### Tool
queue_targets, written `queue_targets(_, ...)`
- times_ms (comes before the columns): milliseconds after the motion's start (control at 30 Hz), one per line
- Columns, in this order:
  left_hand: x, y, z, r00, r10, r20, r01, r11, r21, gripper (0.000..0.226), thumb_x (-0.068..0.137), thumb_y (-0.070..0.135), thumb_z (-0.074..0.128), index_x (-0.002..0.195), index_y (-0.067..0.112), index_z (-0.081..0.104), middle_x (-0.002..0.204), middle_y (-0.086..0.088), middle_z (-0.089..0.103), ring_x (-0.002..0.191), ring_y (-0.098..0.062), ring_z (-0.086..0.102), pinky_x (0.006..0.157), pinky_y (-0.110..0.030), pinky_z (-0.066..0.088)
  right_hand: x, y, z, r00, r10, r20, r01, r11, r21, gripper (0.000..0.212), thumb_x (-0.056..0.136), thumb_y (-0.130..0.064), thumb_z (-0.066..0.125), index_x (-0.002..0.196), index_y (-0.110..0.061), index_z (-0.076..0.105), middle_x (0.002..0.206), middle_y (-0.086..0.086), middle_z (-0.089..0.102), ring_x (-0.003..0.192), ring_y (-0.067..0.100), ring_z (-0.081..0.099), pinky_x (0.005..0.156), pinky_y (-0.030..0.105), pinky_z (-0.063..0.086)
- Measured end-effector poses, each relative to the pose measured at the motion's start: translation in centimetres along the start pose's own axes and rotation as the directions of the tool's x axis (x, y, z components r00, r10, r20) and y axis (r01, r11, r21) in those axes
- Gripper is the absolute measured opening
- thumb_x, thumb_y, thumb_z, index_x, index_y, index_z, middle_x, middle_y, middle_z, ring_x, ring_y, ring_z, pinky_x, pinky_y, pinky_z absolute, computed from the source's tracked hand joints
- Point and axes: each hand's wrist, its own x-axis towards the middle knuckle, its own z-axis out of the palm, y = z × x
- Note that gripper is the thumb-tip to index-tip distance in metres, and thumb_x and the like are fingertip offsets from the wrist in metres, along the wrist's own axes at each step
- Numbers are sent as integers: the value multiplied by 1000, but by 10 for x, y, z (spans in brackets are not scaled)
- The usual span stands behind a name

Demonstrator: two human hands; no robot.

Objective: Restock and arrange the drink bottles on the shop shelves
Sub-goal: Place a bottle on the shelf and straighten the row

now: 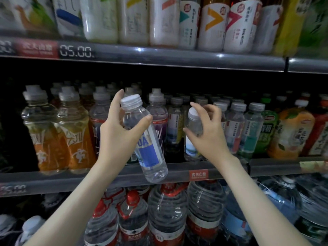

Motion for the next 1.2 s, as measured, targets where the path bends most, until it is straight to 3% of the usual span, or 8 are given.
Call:
queue_targets(100,-2,5,7,1000,15,-4,-15,1000,-25,81,78,37,70,147,30,28,128,17,56,109,10,55,87,-16,51,-10,1,-10,985,91,145,-114,981,156,72,85,-20,71,138,-36,25,129,-11,36,103,-6,38,81,-4,32)
queue_targets(200,-3,10,15,999,33,-7,-33,999,-43,82,76,42,68,146,29,29,122,23,56,103,9,58,84,-18,53,-23,5,-22,983,144,113,-170,948,270,75,81,-16,75,124,-49,23,118,-28,38,96,-14,47,79,-4,36)
queue_targets(367,-1,14,33,994,108,-11,-107,993,50,80,75,49,64,145,26,30,109,29,57,90,3,61,76,-27,56,-29,10,-54,958,161,-238,-84,949,302,77,75,-18,80,129,-31,26,128,5,42,112,17,51,95,23,45)
queue_targets(433,-1,13,45,991,135,-5,-134,986,96,77,79,46,65,144,26,30,111,17,61,80,-3,62,68,-26,54,-23,10,-73,941,145,-305,-37,942,335,76,76,-12,79,127,-29,26,124,3,42,108,20,53,92,35,48)
queue_targets(667,2,1,94,981,176,88,-194,938,288,77,85,42,65,147,20,24,132,1,55,86,-11,62,64,-22,46,-24,16,-89,944,159,-288,-41,925,377,70,79,-6,75,126,-26,28,121,-8,41,103,16,55,84,25,48)
queue_targets(867,12,-10,122,974,179,135,-221,874,433,77,90,38,61,149,12,19,142,-9,45,118,-28,54,79,-31,46,-26,24,-71,941,224,-253,-122,923,364,73,75,-31,77,131,-31,30,133,5,38,118,27,50,93,51,46)
queue_targets(1033,14,-18,135,976,98,193,-184,845,501,78,93,37,57,150,6,13,141,-18,41,118,-35,52,78,-36,47,-20,20,-61,944,247,-218,-144,905,401,73,79,-13,77,132,-27,29,130,-7,38,119,15,48,100,35,45)
queue_targets(1200,17,-17,139,962,91,259,-230,783,578,80,95,36,53,150,3,4,142,-20,35,125,-34,45,88,-33,45,-9,21,-35,969,219,-114,-169,926,337,72,81,-16,76,135,-25,30,123,-18,43,102,-8,51,81,3,39)
